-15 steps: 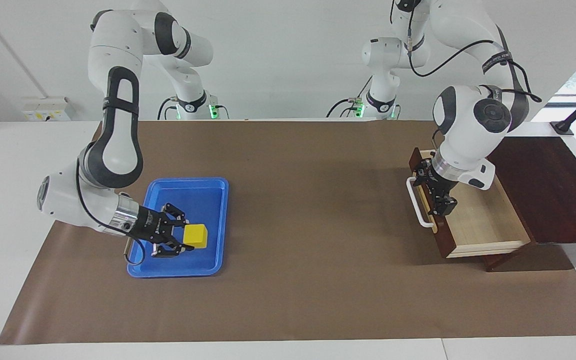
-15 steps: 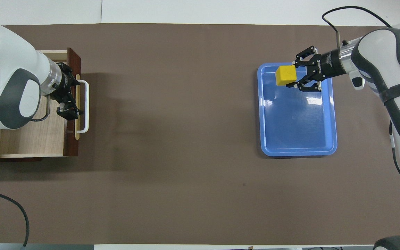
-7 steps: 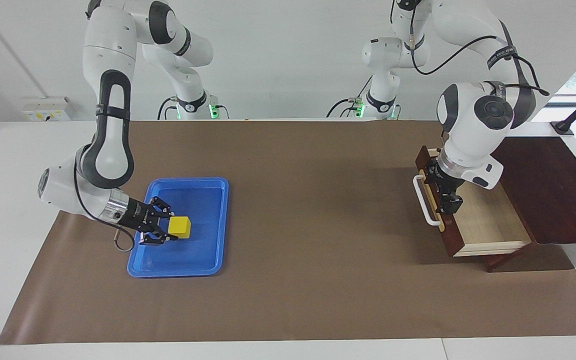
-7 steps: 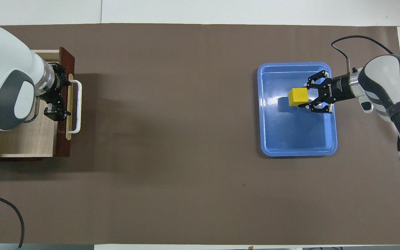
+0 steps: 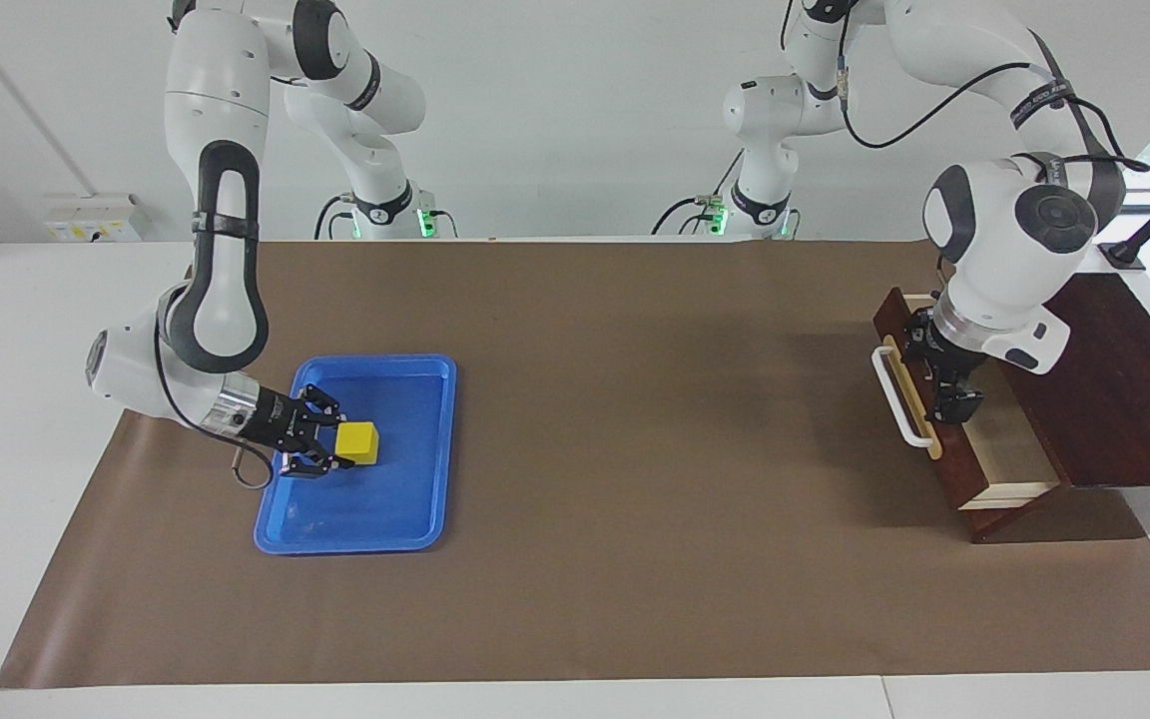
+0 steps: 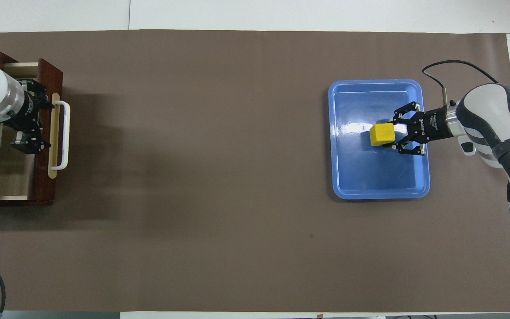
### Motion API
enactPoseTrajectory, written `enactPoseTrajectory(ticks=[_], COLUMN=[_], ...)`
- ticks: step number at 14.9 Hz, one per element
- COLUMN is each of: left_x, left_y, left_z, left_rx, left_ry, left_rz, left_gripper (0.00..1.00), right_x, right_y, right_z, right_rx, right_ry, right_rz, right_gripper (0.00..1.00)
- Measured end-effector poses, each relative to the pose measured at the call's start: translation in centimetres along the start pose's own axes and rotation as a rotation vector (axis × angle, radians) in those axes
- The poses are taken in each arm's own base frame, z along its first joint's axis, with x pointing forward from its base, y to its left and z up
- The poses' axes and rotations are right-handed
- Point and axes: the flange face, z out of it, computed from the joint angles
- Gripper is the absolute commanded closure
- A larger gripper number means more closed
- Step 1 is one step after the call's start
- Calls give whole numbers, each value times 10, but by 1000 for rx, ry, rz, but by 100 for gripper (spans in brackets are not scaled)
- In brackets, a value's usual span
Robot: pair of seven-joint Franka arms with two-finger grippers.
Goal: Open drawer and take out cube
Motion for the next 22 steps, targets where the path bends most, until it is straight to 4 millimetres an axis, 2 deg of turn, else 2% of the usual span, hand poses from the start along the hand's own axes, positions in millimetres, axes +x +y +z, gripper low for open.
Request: enactPoseTrajectory(ticks=[3, 6, 7, 8, 10, 12, 15, 17, 20, 22], left_x=[46, 68, 72, 74, 74, 74, 71, 68, 47, 31], left_y=[-3, -6, -7, -8, -8, -8, -8, -6, -9, -16], left_z=[6, 10, 12, 13, 13, 13, 12, 3, -22, -46], left_rx=[-3, -2, 1, 3, 3, 4, 4, -5, -9, -30], left_ry=[-1, -2, -3, -4, -6, -7, -6, -4, -8, -38], left_rz=[9, 27, 33, 38, 51, 60, 94, 128, 286, 412], left_gripper=[0, 0, 0, 0, 0, 0, 0, 0, 0, 0], right_x=[0, 0, -1, -2, -3, -2, -4, -13, -44, -81], right_y=[5, 7, 8, 9, 11, 12, 11, 8, 1, 4], right_z=[6, 12, 13, 14, 16, 17, 15, 7, -26, -56], right_rx=[8, 17, 16, 14, 11, 9, 12, 12, 11, -7], right_ry=[-14, -2, -3, -3, -5, -5, -5, -17, 1, 83], right_rz=[16, 18, 6, -11, -35, -39, -43, -60, -134, -240], right_gripper=[100, 100, 93, 49, 27, 12, 4, 0, 0, 0])
